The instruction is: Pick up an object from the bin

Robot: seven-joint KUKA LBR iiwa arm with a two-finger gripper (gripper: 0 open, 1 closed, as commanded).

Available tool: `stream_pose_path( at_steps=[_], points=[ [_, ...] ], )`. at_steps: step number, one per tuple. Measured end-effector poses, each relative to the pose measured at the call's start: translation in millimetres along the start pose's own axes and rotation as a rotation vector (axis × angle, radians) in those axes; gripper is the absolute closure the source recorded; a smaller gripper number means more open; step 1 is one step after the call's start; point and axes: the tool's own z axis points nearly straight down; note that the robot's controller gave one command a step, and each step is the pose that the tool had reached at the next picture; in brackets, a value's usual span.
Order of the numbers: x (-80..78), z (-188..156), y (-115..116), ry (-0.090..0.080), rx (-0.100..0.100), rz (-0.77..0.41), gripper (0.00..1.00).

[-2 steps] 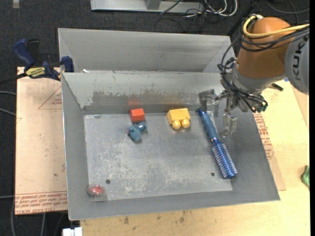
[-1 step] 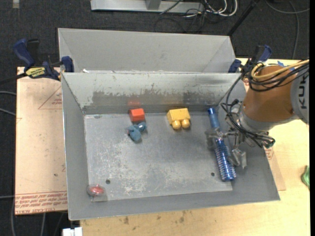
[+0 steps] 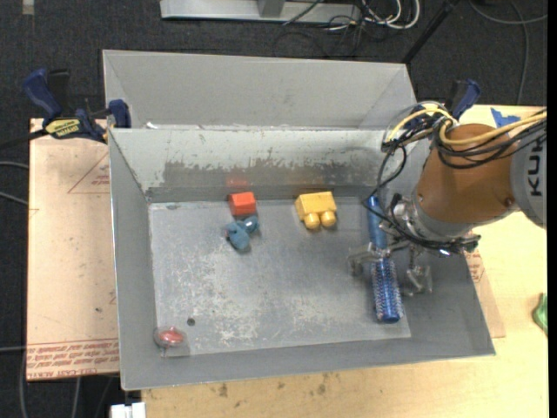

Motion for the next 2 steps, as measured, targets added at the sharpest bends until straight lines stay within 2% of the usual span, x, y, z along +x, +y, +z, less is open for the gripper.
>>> stream_pose_path(
  at_steps=[1, 2],
  points=[
    [10.2, 2, -4, 0.014, 0.010, -0.002, 1.00],
    [4.3, -159, 16, 0.020, 0.021, -0.047, 1.00]
  ],
)
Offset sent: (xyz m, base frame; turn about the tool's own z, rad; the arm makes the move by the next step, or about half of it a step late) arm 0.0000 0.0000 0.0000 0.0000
